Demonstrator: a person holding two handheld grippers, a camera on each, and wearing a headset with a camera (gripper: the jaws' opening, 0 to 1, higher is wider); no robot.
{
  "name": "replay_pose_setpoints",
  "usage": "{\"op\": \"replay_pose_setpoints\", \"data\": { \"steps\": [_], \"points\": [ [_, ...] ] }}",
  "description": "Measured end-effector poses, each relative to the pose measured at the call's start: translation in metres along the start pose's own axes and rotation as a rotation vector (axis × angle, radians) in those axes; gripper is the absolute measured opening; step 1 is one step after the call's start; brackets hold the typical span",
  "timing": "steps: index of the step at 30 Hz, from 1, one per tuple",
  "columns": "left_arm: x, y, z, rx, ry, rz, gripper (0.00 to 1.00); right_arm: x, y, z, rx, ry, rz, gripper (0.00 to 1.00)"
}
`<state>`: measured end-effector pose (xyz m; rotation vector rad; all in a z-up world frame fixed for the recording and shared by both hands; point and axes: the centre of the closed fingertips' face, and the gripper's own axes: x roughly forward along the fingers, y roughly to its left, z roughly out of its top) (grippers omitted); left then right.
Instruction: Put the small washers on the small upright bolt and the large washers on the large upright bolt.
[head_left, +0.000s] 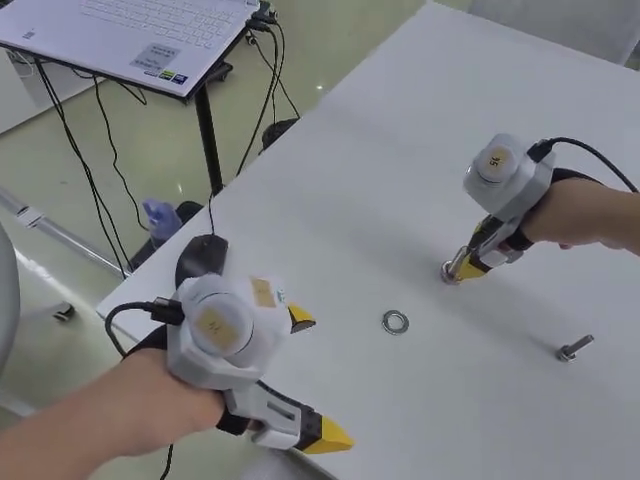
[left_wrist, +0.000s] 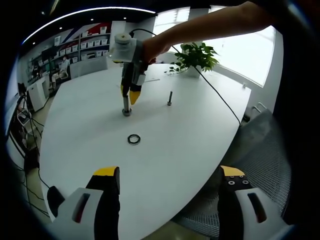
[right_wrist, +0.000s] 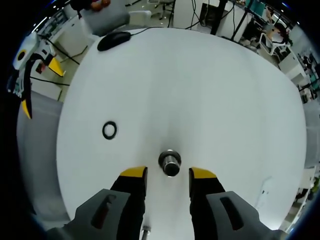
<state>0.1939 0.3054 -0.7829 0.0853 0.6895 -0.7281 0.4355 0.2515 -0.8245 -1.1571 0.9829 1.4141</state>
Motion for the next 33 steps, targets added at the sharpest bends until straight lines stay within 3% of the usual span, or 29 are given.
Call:
{"op": "replay_pose_setpoints", "data": {
  "steps": [9,24,28,30,33],
  "points": [
    [-0.009,-0.001,0.002,0.011,-0.003,0.012,0.8,-0.015,0.007,0.007,-0.017,-0.021,-0.02,0.34],
    [-0.017,-0.007,0.012,0.017,-0.02,0.024,0.82,-0.034,0.036,0.014,-0.028,-0.051,-0.026,0.34],
    [-0.021,-0.007,0.019,0.004,-0.045,0.027,0.83,-0.037,0.048,0.019,-0.026,-0.066,-0.02,0.34],
    [-0.023,-0.008,0.025,-0.01,-0.078,0.022,0.84,-0.037,0.054,0.021,-0.025,-0.073,-0.016,0.35],
    [-0.025,-0.006,0.022,0.012,-0.049,0.031,0.84,-0.036,0.061,0.023,-0.021,-0.084,-0.01,0.35]
  ]
}}
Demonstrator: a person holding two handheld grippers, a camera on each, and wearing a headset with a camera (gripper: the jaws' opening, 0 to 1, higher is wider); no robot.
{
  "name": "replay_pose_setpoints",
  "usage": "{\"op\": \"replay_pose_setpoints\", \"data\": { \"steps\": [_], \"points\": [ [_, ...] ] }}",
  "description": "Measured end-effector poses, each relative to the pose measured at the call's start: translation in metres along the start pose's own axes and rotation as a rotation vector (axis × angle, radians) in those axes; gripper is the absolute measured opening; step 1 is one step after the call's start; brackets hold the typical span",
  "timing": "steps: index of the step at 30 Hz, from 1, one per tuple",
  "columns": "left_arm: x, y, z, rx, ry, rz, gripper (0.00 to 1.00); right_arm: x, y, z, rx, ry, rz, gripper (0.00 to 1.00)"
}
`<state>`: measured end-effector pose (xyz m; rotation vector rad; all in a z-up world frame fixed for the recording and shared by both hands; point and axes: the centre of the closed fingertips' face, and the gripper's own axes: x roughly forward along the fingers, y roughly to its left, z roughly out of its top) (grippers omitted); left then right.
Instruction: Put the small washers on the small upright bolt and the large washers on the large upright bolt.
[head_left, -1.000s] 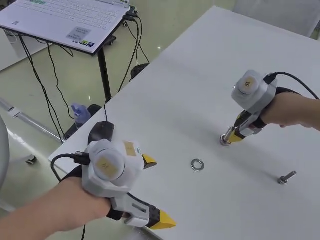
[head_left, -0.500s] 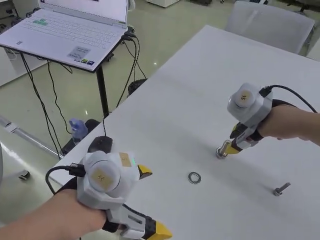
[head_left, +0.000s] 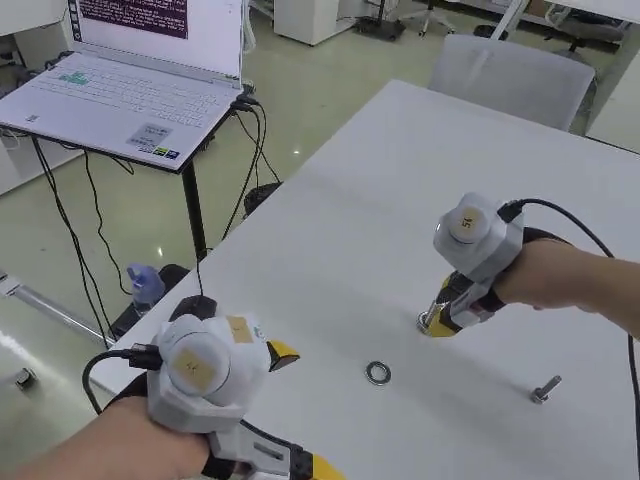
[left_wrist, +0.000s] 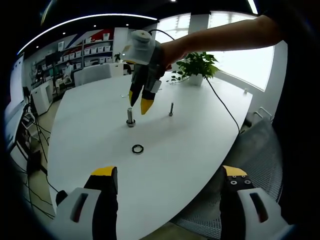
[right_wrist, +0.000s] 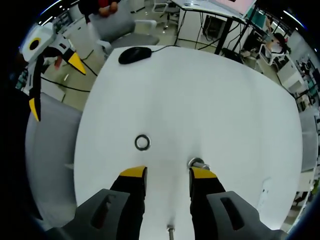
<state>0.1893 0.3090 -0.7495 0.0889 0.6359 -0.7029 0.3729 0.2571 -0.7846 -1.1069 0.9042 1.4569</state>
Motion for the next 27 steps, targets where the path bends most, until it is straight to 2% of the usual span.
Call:
{"op": "replay_pose_setpoints", "data": {
  "steps": [4,12,27],
  "points": [
    [-0.003,0.001,0.0,0.004,0.0,0.001,0.84,0.001,0.012,0.002,-0.001,-0.006,0.01,0.35],
    [-0.003,-0.002,-0.002,0.005,-0.008,-0.001,0.85,0.011,0.024,0.005,-0.004,-0.018,0.024,0.35],
    [-0.003,-0.004,-0.006,0.002,-0.007,0.003,0.83,0.037,0.04,0.015,-0.004,-0.035,0.045,0.36]
  ]
}}
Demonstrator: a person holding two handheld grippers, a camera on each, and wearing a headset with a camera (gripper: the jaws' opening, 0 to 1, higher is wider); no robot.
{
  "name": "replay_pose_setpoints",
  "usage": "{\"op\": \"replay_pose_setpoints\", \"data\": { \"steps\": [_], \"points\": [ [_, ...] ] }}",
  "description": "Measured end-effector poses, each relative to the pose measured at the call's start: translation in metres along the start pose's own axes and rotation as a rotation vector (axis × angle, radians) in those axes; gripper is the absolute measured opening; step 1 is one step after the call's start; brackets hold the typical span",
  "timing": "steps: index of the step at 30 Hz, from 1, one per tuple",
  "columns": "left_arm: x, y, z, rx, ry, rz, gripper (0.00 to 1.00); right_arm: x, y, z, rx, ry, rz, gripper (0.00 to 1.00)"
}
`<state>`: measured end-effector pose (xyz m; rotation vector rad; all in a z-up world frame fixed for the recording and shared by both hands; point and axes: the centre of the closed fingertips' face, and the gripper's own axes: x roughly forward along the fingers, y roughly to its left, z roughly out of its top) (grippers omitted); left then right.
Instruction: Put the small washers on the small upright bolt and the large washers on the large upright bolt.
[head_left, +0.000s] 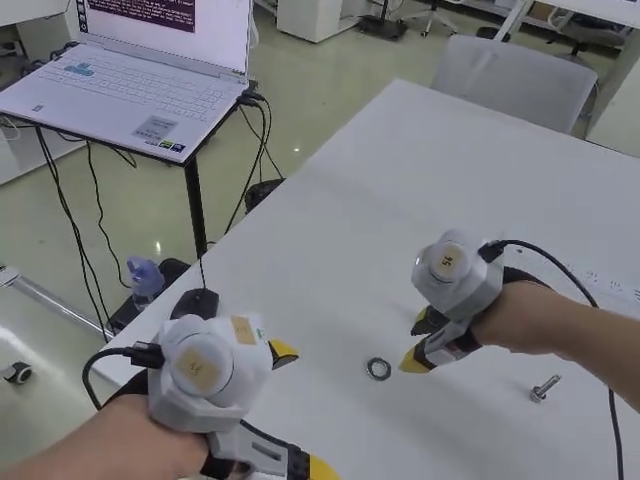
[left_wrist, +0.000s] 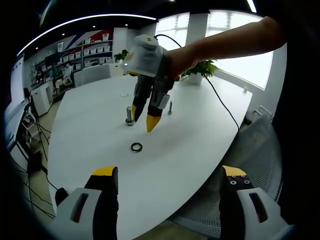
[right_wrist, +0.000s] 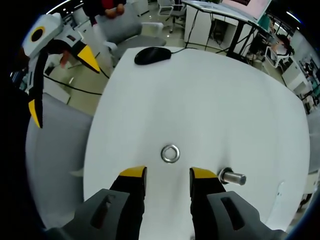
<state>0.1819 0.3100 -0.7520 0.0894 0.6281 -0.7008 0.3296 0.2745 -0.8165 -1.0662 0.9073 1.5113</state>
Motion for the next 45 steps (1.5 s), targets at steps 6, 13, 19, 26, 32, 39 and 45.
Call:
{"op": "replay_pose_setpoints", "data": {
  "steps": [6,13,19,26,32,39,45],
  "points": [
    [0.001,-0.001,0.0,-0.005,-0.006,0.005,0.83,0.011,0.0,0.004,-0.007,-0.001,-0.008,0.36],
    [0.002,-0.001,0.001,-0.005,-0.006,0.006,0.83,0.025,-0.001,0.006,-0.006,0.001,-0.011,0.36],
    [0.005,-0.005,0.002,-0.007,-0.007,0.0,0.82,0.037,0.001,0.001,0.002,0.011,-0.006,0.36],
    [0.006,-0.008,0.0,-0.012,-0.006,-0.003,0.82,0.05,0.002,-0.001,0.005,0.018,-0.013,0.35],
    [0.007,-0.008,-0.002,-0.016,-0.003,-0.002,0.81,0.059,-0.002,0.0,0.005,0.026,-0.028,0.35],
    [0.007,-0.004,0.005,-0.02,-0.008,0.005,0.81,0.06,-0.005,-0.003,-0.005,0.048,-0.036,0.35],
    [0.009,-0.004,0.005,-0.028,-0.012,0.003,0.8,0.062,-0.007,-0.004,-0.007,0.051,-0.033,0.35]
  ]
}}
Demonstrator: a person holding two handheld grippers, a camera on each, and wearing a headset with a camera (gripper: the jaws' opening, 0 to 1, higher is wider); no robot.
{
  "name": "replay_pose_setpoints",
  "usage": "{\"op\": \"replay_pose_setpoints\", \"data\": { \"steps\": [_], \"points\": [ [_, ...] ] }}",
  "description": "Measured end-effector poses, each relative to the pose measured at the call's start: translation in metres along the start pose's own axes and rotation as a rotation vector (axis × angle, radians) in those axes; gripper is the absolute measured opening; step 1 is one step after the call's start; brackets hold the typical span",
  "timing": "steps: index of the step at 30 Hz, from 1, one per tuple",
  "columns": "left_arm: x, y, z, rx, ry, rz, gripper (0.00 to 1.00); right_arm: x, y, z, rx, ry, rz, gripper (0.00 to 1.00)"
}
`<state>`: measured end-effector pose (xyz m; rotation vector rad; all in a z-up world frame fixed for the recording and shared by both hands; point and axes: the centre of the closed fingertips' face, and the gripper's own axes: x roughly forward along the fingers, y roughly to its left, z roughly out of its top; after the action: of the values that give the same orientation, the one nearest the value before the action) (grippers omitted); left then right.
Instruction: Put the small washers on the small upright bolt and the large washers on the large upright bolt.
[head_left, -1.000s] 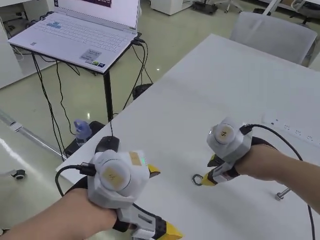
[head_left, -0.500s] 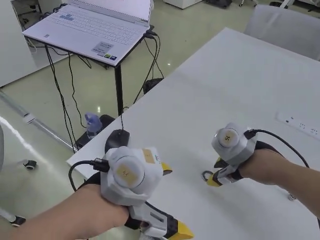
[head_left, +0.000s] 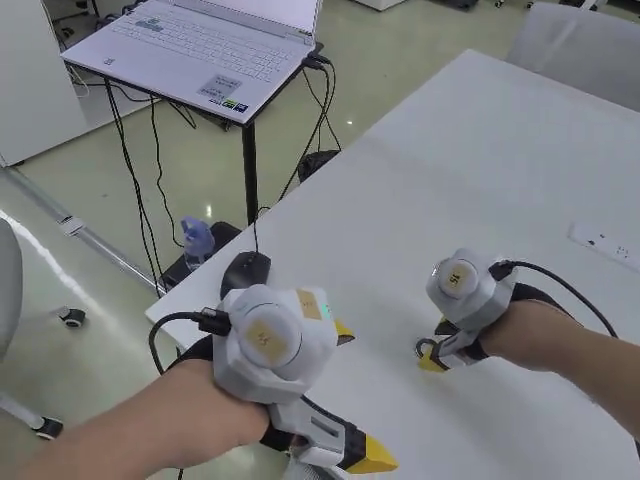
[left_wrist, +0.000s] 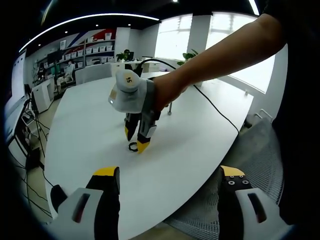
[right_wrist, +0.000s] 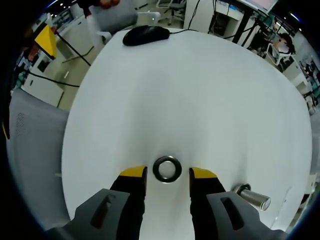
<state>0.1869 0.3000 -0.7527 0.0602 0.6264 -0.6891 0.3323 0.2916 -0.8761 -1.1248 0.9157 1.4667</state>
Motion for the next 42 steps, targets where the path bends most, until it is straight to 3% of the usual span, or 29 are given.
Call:
{"op": "replay_pose_setpoints", "data": {
  "steps": [8,18,24,37,42],
  "points": [
    [-0.001,0.002,0.0,-0.007,-0.004,0.004,0.79,0.0,-0.001,0.0,0.012,0.0,0.01,0.34],
    [-0.002,0.001,-0.001,-0.017,-0.009,0.008,0.78,0.001,0.002,-0.002,0.027,0.028,0.001,0.25],
    [-0.003,0.001,-0.003,-0.025,-0.008,0.012,0.77,0.002,0.002,0.0,0.03,0.086,-0.002,0.22],
    [-0.005,0.0,0.0,-0.012,-0.008,0.01,0.75,0.0,0.002,-0.003,0.027,0.089,-0.022,0.2],
    [-0.005,0.002,-0.001,-0.01,-0.008,0.012,0.75,-0.01,-0.002,-0.009,0.053,0.086,-0.02,0.21]
  ]
}}
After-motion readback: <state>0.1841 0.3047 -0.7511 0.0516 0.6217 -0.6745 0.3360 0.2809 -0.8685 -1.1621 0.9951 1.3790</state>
